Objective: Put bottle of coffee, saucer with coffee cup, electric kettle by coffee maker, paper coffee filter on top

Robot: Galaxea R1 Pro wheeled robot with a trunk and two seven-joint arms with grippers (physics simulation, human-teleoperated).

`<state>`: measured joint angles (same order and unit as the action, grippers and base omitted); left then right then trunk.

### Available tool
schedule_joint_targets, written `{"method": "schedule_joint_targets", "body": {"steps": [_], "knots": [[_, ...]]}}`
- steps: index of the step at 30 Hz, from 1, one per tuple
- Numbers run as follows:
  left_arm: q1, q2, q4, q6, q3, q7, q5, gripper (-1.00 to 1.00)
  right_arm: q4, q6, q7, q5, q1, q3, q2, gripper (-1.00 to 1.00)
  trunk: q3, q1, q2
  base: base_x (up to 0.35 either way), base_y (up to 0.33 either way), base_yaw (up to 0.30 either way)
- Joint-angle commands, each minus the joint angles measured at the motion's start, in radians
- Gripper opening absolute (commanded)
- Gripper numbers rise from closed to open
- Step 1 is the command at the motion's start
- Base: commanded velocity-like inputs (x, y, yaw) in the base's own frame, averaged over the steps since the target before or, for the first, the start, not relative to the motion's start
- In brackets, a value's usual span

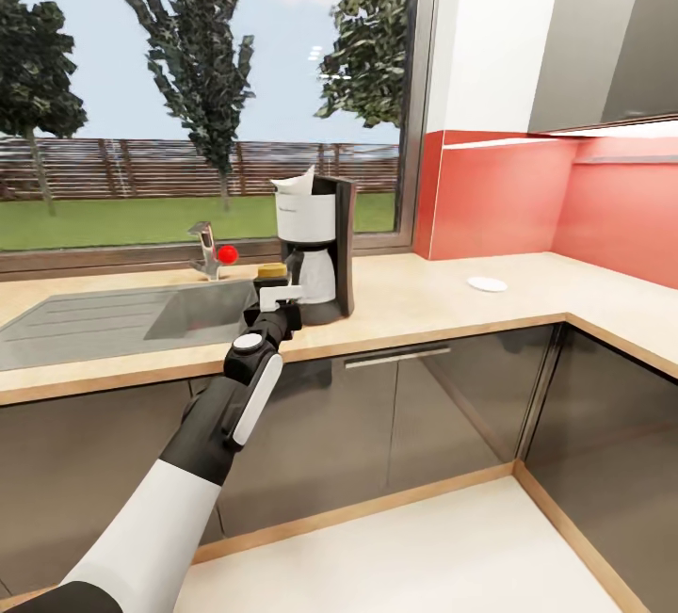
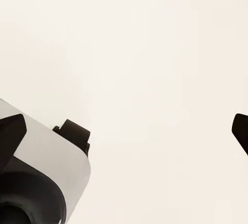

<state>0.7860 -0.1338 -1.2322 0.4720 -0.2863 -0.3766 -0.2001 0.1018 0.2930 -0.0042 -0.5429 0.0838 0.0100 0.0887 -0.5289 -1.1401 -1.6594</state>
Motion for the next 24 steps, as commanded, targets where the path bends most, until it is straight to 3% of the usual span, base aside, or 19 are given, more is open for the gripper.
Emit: {"method": "schedule_joint_targets", "body": {"steps": [1, 10, 24], "knots": [[0.001, 0.000, -0.001, 0.003, -0.002, -0.008, -0.009, -1.00, -0.001, 0.003, 0.000, -0.002, 0.001, 0.001, 0.000, 1.00, -0.004, -0.004, -0.008, 0.000, 0.000, 0.000], [0.001, 0.000, -0.001, 0.003, -0.002, -0.008, -0.008, -1.00, -0.001, 0.003, 0.000, -0.002, 0.001, 0.001, 0.000, 1.00, -0.023, -0.027, -0.050, 0.000, 0.000, 0.000], [0.001, 0.000, -0.002, 0.003, -0.002, -0.009, -0.008, -1.00, -0.001, 0.003, 0.000, -0.002, 0.001, 0.001, 0.000, 1.00, -0.036, -0.042, -0.078, 0.000, 0.000, 0.000]]}}
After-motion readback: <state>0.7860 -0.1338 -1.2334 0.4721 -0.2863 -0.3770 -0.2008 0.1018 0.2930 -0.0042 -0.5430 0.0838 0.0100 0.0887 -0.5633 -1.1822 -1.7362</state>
